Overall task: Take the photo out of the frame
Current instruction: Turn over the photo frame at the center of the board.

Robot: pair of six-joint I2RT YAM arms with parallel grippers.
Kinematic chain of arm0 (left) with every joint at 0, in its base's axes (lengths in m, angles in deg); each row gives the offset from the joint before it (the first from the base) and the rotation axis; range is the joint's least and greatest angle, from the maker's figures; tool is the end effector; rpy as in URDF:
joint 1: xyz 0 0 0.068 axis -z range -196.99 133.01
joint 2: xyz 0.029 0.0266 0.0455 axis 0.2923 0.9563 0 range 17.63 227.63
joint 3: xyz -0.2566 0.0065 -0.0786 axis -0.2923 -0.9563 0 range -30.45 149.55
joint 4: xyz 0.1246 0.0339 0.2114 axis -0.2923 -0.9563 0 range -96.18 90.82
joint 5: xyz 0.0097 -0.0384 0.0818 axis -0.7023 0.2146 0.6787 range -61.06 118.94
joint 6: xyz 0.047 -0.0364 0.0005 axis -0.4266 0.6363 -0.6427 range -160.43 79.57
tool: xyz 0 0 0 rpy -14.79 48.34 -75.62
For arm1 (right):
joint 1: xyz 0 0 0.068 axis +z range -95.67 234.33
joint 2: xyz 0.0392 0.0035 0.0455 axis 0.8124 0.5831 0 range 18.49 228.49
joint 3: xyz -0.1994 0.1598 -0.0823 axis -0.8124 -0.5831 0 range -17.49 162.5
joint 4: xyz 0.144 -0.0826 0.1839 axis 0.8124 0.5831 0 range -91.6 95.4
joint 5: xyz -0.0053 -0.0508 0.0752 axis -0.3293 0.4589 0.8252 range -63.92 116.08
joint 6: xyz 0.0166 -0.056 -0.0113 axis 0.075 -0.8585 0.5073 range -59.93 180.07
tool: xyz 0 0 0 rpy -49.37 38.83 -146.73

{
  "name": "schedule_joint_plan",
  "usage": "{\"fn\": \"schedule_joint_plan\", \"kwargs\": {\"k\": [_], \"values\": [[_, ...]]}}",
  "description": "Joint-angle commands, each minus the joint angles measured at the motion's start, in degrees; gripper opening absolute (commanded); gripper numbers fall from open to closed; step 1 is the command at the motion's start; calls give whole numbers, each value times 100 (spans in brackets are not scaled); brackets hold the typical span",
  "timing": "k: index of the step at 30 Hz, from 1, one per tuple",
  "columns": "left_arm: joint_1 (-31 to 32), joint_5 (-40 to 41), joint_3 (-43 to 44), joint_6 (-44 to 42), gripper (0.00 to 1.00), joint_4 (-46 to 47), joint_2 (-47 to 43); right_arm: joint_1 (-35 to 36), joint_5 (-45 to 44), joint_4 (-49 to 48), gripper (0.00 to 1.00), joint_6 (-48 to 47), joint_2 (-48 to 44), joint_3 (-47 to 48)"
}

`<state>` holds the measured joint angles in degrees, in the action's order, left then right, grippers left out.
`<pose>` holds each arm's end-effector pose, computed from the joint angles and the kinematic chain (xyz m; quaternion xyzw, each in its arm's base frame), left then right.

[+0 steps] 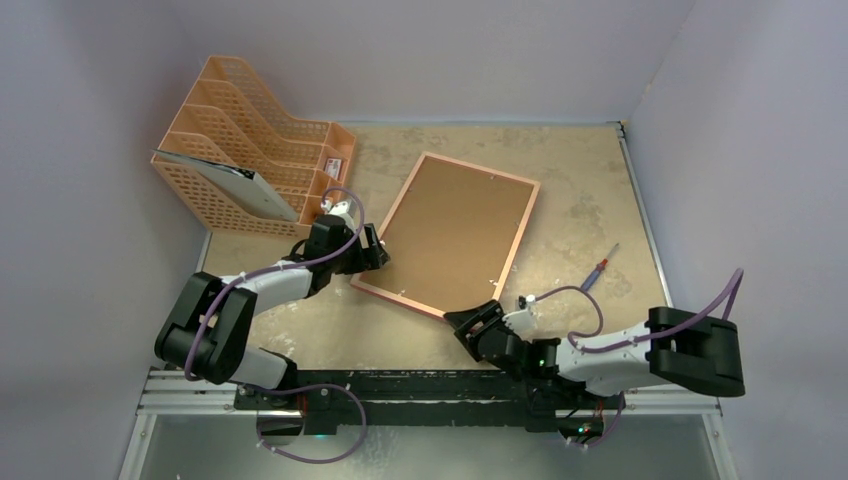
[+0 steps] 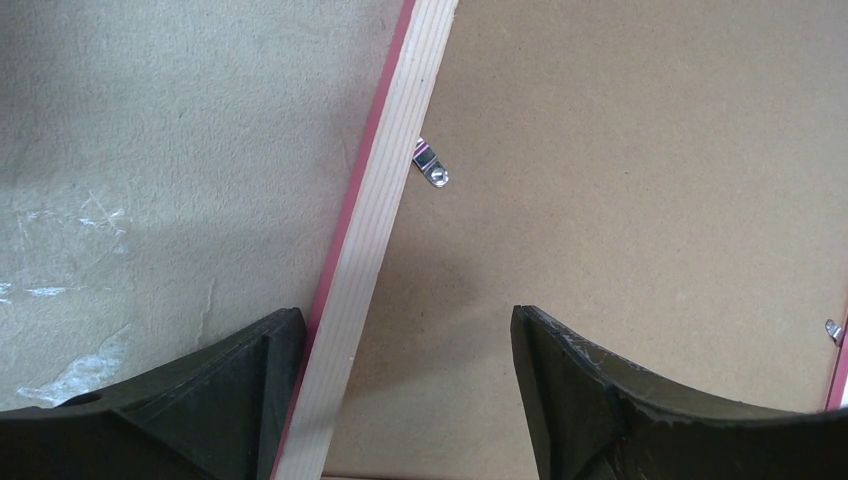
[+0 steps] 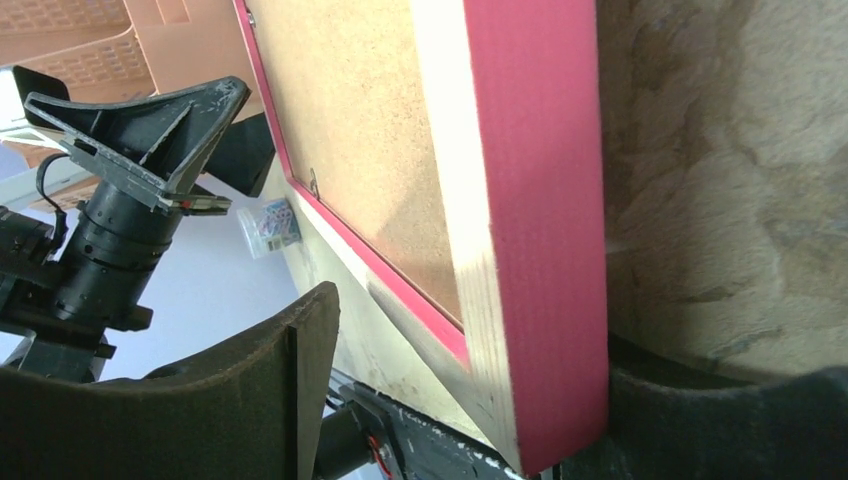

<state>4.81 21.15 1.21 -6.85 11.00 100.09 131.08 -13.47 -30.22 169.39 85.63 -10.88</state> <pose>0.2455 -0.1045 0.1539 -0.0647 0.9046 -0.2482 0.3403 0.0674 0.1651 0.1248 0.3884 0.7435 0.4720 0.2711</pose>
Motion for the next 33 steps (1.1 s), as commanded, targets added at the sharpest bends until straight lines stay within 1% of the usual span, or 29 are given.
{"fn": "schedule_joint_plan", "kwargs": {"k": [1,5,6,10,12,18,21,22,25,28,30,33], "values": [[26,-16,101,14,78,-322,11,-20,-44,1276,69,-159,10,226],[23,0,127,12,78,-354,-16,-20,-23,1759,73,-120,-190,359],[26,16,142,2,78,-376,-25,-20,-51,2096,76,-50,-252,425],[26,32,177,-27,78,-432,-45,-20,143,3191,80,237,-567,646],[26,32,158,-3,78,-399,-62,-20,245,3603,82,115,-664,811],[26,56,175,-12,79,-414,-63,-20,221,4948,84,260,-569,1483],[26,202,214,-29,79,-521,-109,-20,78,5617,85,357,-293,1896],[26,276,233,-16,79,-540,-142,-20,-8,5893,86,483,-115,2077],[26,359,289,-24,80,-539,-135,-20,-390,6610,88,448,428,2704],[26,441,424,-97,80,-738,-90,-20,-785,7396,91,628,1033,3365],[26,514,422,-114,81,-762,-110,-62,-1204,7460,93,69,1336,3796],[26,584,473,-140,81,-807,-92,-353,-1644,7820,95,-427,1699,4517]]}}
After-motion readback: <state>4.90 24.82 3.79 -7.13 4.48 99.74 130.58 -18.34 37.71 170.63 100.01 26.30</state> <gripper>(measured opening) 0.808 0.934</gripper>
